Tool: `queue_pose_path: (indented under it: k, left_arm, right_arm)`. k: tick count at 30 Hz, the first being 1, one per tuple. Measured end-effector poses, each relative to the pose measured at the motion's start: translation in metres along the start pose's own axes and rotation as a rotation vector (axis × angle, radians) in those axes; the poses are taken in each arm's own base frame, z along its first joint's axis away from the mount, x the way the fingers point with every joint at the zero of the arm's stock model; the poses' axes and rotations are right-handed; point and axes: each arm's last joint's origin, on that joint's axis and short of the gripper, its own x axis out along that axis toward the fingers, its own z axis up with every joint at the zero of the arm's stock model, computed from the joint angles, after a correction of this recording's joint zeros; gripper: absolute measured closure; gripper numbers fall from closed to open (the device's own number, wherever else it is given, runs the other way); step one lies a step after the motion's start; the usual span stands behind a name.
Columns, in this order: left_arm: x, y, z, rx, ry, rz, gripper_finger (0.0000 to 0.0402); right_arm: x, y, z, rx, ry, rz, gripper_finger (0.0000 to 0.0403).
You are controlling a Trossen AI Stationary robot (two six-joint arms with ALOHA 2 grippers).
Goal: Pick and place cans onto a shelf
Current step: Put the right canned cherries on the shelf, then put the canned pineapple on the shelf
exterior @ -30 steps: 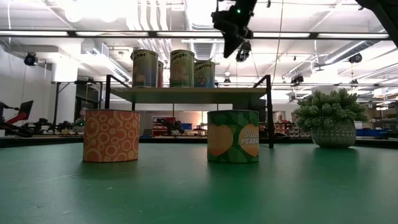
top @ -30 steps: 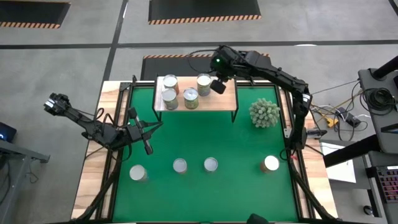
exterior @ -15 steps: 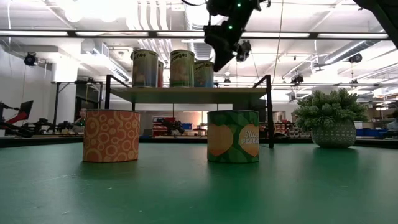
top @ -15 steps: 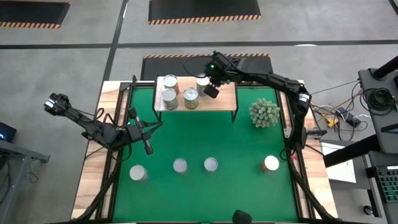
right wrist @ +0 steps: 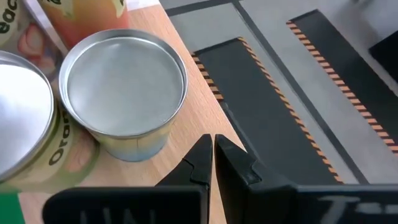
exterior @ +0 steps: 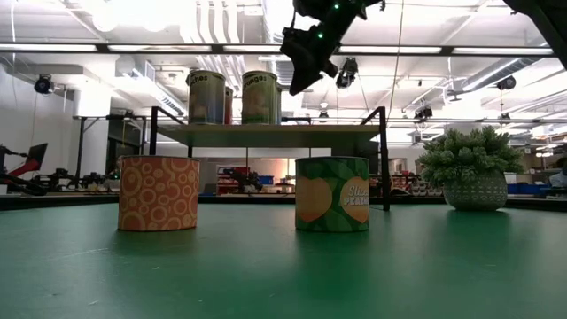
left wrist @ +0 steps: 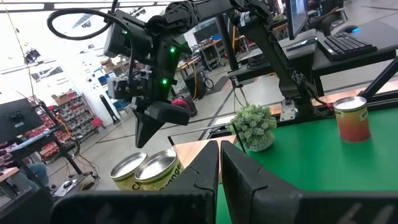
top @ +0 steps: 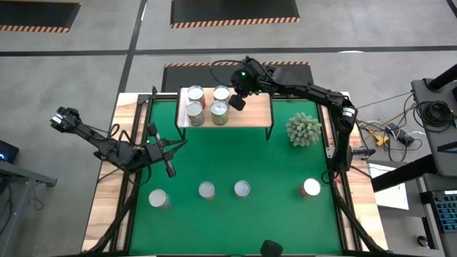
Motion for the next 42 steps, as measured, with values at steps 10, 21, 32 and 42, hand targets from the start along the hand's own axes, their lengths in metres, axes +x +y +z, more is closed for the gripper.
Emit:
queue_pose_path:
  k: [10,21,32,42]
  left_arm:
    - [0.0,0.0,0.0,0.0,0.0,0.0,0.0402]
    - [0.0,0.0,0.0,0.0,0.0,0.0,0.0402]
    - [0.0,0.0,0.0,0.0,0.0,0.0,0.0402]
    - [0.0,0.0,0.0,-0.001,-0.001,0.0,0.0402]
  right_arm:
    - [0.016,0.003,-0.008,0.01,-0.014,-0.001,0.0394]
    - [0.018,0.004,0.001,0.011,-0.132,0.032,0.0394]
    - [0.015,0.004,0.005,0.02,-0.155,0.038,0.0394]
    - [-0.015,0.01,0.012,-0.005,-0.198,0.049,0.0394]
